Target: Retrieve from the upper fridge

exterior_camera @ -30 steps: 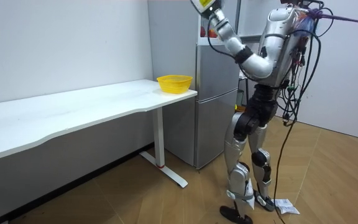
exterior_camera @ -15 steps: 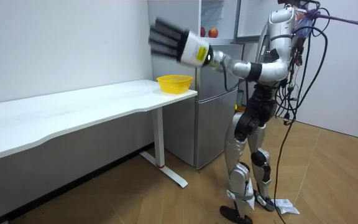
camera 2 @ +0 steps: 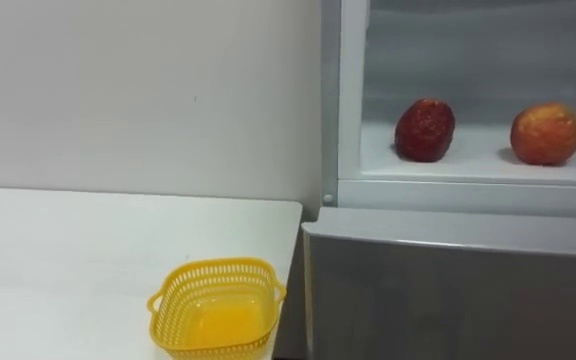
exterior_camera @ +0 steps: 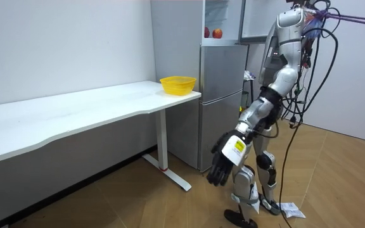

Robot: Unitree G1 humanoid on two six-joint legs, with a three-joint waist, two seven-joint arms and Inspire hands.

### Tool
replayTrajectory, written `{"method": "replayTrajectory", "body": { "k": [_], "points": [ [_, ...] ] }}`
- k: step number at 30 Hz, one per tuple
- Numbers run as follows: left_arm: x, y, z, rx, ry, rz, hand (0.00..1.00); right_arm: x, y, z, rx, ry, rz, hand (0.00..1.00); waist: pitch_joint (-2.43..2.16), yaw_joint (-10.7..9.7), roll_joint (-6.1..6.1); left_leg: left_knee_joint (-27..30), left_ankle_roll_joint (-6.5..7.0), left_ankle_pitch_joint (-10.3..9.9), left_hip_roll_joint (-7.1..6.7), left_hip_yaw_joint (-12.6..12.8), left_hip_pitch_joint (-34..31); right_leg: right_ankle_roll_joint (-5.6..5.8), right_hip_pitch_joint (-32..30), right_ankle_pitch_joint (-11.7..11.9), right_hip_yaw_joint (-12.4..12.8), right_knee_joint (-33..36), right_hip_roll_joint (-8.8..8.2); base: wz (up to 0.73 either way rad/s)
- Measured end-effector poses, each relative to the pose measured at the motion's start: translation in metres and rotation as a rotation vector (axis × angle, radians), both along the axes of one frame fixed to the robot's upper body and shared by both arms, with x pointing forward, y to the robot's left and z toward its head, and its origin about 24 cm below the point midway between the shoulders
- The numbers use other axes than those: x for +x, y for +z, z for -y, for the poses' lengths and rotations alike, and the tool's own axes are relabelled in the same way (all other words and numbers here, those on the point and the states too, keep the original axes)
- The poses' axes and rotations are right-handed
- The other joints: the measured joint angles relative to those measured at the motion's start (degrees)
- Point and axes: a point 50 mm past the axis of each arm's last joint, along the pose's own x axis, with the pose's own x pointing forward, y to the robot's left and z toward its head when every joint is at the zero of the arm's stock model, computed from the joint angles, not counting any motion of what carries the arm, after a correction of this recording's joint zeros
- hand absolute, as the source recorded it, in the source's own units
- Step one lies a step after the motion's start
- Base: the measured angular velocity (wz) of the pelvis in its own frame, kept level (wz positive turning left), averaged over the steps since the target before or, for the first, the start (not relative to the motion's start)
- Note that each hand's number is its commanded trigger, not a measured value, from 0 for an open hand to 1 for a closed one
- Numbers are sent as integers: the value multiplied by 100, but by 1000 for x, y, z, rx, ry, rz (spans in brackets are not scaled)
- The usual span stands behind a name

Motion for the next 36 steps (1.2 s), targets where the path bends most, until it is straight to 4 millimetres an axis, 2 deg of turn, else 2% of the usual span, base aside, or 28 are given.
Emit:
{"method": "replayTrajectory", "body": {
  "k": [3, 6, 8, 14, 18, 27, 32, 36],
  "points": [
    [-20, -15, 13, -112, -147, -141, 0, -4, -1, -1, 16, 1, -25, 0, 5, -29, 46, -18, 0, 0, 7, 44, 65, 0, 27, 0, 67, 3, 0, -9],
    [-32, -26, 28, -250, -337, -267, 0, -4, -1, -2, 31, 7, -45, 0, 5, -206, 31, -1, 4, 2, -1, 34, 37, 0, 12, -15, 10, -27, -21, 4],
    [-25, -31, 39, -320, -480, -297, 0, -2, -1, -3, 35, 33, -51, 0, 3, -317, 20, 3, 21, 15, -3, 50, -24, 7, -60, -19, 7, 2, -32, 2],
    [2, -34, 50, -407, -672, -276, 0, -2, -2, -4, 35, 52, -59, 0, -1, -445, -16, -46, 26, 28, 1, 164, -32, 12, -150, -9, 166, 25, -24, -11],
    [6, -34, 49, -422, -746, -308, 0, -2, -2, -5, 39, 48, -59, 0, -4, -574, -32, -79, 26, 28, -6, 177, -9, 17, -154, -7, 201, 23, -29, -3],
    [9, -34, 47, -463, -790, -306, 0, 4, -3, -8, 44, -19, -38, 0, 21, -579, -23, -204, 25, 25, -2, 258, 60, 17, -168, -7, 314, 17, -22, -5],
    [13, -33, 46, -463, -840, -316, 0, 21, -1, -7, 18, -144, 74, 0, 21, -590, -27, -173, 26, 27, -3, 262, 54, 18, -174, -8, 317, -8, -21, 0],
    [14, -33, 45, -458, -849, -317, 0, 26, 0, -6, 5, -247, 134, 0, 20, -579, -40, -173, 25, 27, -2, 268, 55, 18, -200, -8, 340, -13, -16, -2]
  ]
}}
